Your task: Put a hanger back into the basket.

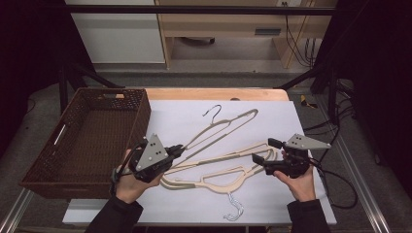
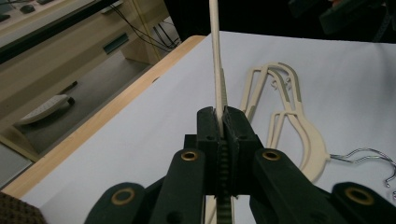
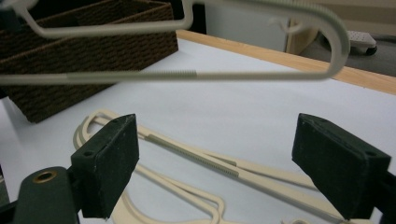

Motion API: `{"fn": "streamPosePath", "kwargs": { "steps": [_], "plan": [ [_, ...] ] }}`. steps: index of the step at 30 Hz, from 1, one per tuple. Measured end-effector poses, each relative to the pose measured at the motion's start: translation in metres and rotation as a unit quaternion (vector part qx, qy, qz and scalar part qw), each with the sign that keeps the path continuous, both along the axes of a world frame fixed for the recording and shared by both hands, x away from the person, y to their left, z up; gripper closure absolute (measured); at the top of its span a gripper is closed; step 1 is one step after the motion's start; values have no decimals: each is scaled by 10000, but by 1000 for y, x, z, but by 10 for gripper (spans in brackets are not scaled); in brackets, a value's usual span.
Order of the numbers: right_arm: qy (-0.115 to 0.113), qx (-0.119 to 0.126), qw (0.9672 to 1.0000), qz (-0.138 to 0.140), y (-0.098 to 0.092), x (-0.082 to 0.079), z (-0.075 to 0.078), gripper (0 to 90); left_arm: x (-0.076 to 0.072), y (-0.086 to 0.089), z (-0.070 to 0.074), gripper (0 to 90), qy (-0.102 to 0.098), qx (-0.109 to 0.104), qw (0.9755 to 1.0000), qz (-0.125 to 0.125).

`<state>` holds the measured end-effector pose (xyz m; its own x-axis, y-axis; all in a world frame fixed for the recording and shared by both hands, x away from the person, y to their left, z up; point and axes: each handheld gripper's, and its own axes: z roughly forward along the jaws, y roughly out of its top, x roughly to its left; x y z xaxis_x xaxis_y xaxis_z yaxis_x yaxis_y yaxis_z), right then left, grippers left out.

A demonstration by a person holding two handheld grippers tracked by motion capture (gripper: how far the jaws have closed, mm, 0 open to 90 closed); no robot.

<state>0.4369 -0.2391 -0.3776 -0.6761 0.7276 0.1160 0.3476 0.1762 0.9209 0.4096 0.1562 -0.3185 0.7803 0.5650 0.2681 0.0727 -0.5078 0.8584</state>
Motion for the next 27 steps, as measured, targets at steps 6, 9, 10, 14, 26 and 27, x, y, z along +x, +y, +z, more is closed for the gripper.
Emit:
{"fn": "streamPosePath", "kwargs": {
  "steps": [6,9,10,14,26,27],
  "plan": [
    [-20,-142,9999,-46,1,-7,-4,99,5,16,21,854,36,-147,9999,-4],
    [-50,-143,9999,-71,1,-7,-4,75,11,30,28,854,116,-278,9995,-1],
    [-45,-151,9998,-104,2,-7,-5,69,13,33,29,854,130,-343,9993,39],
    [-72,-215,9996,-148,3,-7,-6,49,22,52,34,854,189,-342,9991,156],
    [-51,-288,9993,-218,3,-9,-6,26,38,108,45,854,144,-453,9977,483],
    [-51,-295,9993,-226,3,-9,-6,25,38,113,45,854,144,-437,9975,534]
  ]
}}
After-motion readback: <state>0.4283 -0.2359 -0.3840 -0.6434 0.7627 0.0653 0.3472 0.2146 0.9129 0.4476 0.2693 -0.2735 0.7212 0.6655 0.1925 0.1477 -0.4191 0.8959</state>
